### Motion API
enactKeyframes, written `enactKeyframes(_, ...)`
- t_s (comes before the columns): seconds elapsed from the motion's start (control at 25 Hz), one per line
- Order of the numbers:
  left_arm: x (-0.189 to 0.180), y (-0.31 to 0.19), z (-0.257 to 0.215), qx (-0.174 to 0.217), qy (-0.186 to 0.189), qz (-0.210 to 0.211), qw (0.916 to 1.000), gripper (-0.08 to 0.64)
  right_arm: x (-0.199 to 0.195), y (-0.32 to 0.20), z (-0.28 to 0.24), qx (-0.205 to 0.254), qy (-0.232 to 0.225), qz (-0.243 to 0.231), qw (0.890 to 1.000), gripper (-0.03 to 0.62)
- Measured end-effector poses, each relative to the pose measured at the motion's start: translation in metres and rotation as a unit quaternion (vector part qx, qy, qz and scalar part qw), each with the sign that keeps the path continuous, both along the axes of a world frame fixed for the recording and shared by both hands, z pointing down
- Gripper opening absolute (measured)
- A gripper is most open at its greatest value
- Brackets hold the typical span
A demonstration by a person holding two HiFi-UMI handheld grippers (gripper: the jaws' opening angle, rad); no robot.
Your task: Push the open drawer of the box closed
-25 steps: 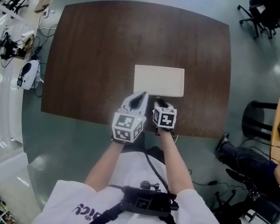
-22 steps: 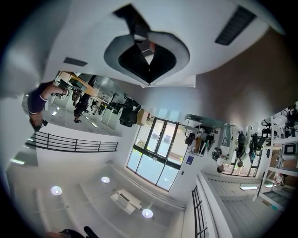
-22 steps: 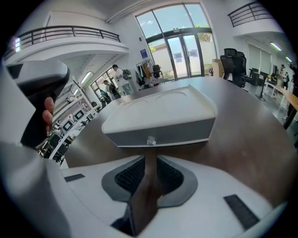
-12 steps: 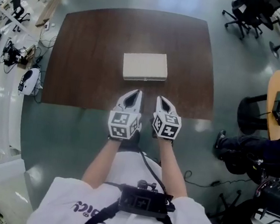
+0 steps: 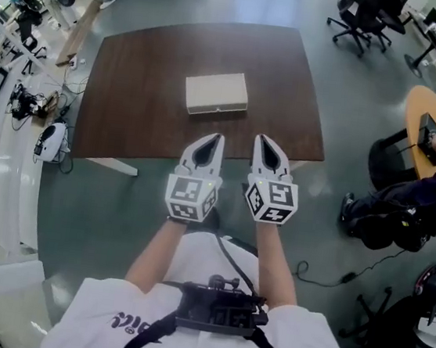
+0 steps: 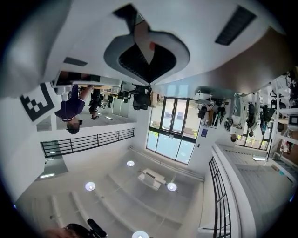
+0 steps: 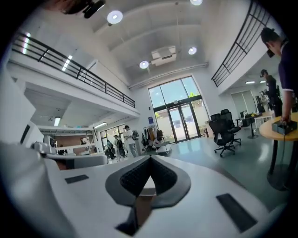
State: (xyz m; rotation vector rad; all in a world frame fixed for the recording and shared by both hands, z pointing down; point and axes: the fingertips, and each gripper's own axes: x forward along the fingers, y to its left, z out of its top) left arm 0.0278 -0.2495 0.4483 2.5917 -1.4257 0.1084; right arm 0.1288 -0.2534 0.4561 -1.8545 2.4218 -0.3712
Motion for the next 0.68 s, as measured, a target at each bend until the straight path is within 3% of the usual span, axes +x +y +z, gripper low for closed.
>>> enactKeyframes(0.08,-0.015,0.003,-0.004,0.010,-0.006,0.013,0.9999,0.008,-0.011,0.003,-0.005,0.009,-0.006,0.012,1.000,0.006)
enactKeyframes(0.36,-0.041,-0.012,-0.026,0.026,-0.010,0.056,0.9981,0.008,-0.017,0.005,-0.031,0.014,0.045,0.080,0.996,0.006)
enactKeyframes(0.68,-0.097,-0.002,-0.017,0.011,0.012,0.087,0.9961,0.008,-0.119,0.019,-0.018,-0.022,0.118,0.053,0.991,0.006)
